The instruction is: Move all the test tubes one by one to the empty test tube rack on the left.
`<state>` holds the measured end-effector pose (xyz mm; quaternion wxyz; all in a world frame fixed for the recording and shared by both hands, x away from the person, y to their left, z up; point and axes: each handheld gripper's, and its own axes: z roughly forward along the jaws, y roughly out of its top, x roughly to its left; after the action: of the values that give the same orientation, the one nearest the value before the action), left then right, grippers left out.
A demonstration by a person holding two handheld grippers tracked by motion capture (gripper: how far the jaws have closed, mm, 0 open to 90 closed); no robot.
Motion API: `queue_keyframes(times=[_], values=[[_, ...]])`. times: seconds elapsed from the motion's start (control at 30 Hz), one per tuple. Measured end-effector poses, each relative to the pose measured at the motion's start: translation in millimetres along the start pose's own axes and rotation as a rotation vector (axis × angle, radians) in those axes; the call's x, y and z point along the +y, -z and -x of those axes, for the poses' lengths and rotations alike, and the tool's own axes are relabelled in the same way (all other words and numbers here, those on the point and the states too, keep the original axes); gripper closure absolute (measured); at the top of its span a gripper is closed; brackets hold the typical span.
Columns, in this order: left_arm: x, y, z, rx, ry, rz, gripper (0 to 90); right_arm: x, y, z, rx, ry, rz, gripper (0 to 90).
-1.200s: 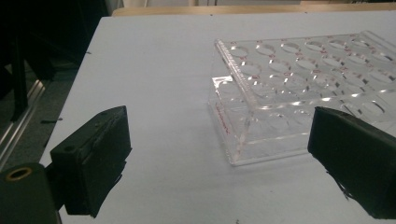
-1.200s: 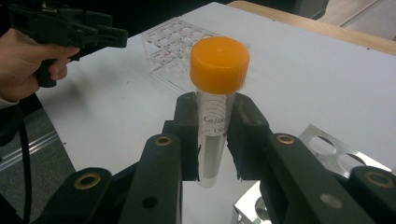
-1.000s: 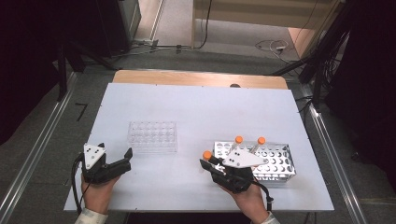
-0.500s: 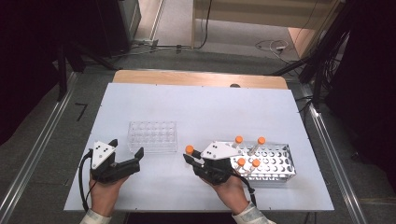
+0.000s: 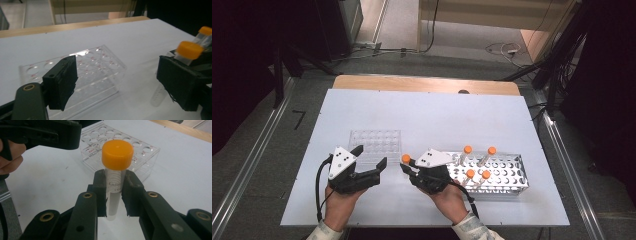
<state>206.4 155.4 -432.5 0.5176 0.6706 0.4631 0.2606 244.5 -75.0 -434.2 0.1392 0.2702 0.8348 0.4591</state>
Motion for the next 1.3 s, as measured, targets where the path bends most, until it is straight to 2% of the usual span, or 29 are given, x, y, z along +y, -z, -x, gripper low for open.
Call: queue_keyframes(times=[0.2, 0.23, 0.27, 0.3, 0.33, 0.37, 0.53, 0.87, 1.1, 1.3], values=[[6.9, -4.9, 12.2, -0.106, -0.007, 0.005, 26.6, 2.2, -6.1, -2.4, 0.006, 0.006, -0.005, 72.6], [7.0, -5.5, 14.1, -0.116, -0.007, 0.007, 32.1, 2.4, -7.4, -3.8, 0.007, 0.009, -0.011, 72.6], [7.3, -5.9, 15.8, -0.125, -0.011, 0.007, 32.1, 2.4, -7.4, -3.8, 0.007, 0.009, -0.011, 72.6], [7.4, -6.5, 17.2, -0.139, -0.015, 0.008, 36.9, 2.3, -8.5, -4.2, 0.01, 0.012, -0.008, 72.6], [7.8, -6.8, 18.2, -0.15, -0.017, 0.005, 36.9, 2.3, -9.1, -5.1, 0.012, 0.011, -0.009, 72.6], [8.1, -7.2, 19.1, -0.165, -0.017, 0.005, 40.9, 2.5, -10.2, -6.3, 0.015, 0.016, -0.008, 72.6], [9.6, -9.4, 22.7, -0.199, -0.029, -0.002, 48.2, 4.3, -11.1, -9.2, 0.02, 0.019, -0.005, 72.6], [7.8, -14.3, 26.6, -0.213, -0.057, -0.029, 61.9, 7.0, -10.5, -12.7, 0.029, 0.025, 0.003, 72.6], [7.3, -14.8, 28.1, -0.207, -0.065, -0.027, 67.9, 6.8, -9.1, -11.0, 0.025, 0.022, 0.003, 72.6], [7.4, -15.5, 28.0, -0.209, -0.064, -0.028, 69.1, 6.2, -8.7, -10.5, 0.026, 0.018, 0.001, 72.4]])
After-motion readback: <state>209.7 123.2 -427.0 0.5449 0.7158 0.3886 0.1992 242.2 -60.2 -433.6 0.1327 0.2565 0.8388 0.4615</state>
